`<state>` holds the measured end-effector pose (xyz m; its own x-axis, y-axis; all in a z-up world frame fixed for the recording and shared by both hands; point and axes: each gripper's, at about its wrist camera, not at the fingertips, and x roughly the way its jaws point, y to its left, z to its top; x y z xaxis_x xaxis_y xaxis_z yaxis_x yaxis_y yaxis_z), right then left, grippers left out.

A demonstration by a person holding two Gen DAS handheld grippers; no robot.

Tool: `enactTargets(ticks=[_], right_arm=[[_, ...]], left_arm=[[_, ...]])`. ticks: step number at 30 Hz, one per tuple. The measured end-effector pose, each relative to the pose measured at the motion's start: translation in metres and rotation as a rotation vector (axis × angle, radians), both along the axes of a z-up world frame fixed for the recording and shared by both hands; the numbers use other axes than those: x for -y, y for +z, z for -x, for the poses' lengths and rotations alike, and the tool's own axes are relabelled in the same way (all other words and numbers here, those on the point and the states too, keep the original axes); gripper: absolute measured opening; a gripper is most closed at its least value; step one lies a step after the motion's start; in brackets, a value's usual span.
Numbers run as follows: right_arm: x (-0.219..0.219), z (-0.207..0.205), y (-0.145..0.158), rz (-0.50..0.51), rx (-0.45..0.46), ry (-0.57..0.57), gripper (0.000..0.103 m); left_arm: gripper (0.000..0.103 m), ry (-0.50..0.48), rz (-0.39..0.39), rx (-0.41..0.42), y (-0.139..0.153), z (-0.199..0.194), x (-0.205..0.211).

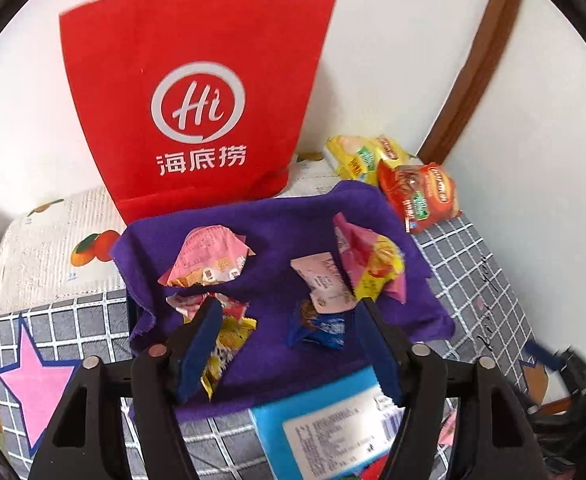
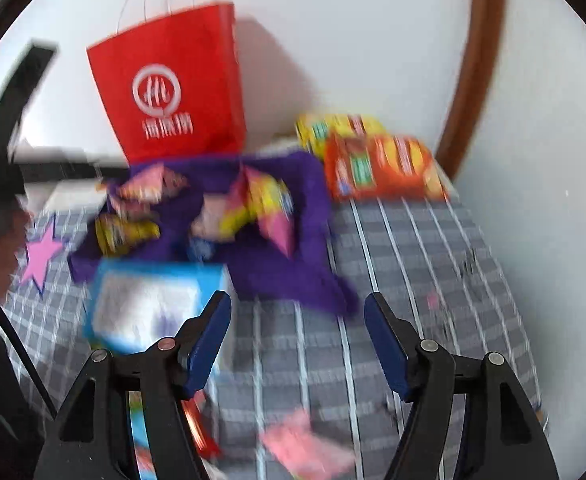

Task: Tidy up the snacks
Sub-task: 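Withdraw both open grippers from the towel toward the remaining snacks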

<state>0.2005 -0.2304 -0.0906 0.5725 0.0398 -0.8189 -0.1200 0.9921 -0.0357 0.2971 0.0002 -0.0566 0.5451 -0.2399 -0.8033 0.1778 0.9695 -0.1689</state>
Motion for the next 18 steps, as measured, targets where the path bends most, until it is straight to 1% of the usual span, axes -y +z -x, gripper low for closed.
enactTargets(ticks=[4,7,11,13,16,18], right_arm=[[0.017,0.029,-0.031,-0.027,-0.059,0.002,0.069],[0.020,0.045,-0.050,-0.017,-0.083,0.017,0.069],[0.019,0.067,-0.068,0.019,-0.099,0.069,0.069],[0.018,0.076,-0.075,0.042,-0.090,0.096,0.069],[0.017,0.082,-0.084,0.074,-0.087,0.115,0.069],[0.016,0.081,-0.090,0.084,-0.085,0.127,0.071]], left_arm=[[0.069,-0.030,-0.011,-0.009,0.001,0.025,0.004],[0.069,-0.026,-0.035,-0.006,-0.002,0.045,0.000],[0.069,-0.011,-0.053,-0.015,-0.009,0.068,-0.009],[0.069,-0.007,-0.065,-0.026,-0.016,0.079,-0.013],[0.069,0.001,-0.083,-0.044,-0.028,0.095,-0.017],[0.069,0.002,-0.080,-0.058,-0.036,0.103,-0.018]])
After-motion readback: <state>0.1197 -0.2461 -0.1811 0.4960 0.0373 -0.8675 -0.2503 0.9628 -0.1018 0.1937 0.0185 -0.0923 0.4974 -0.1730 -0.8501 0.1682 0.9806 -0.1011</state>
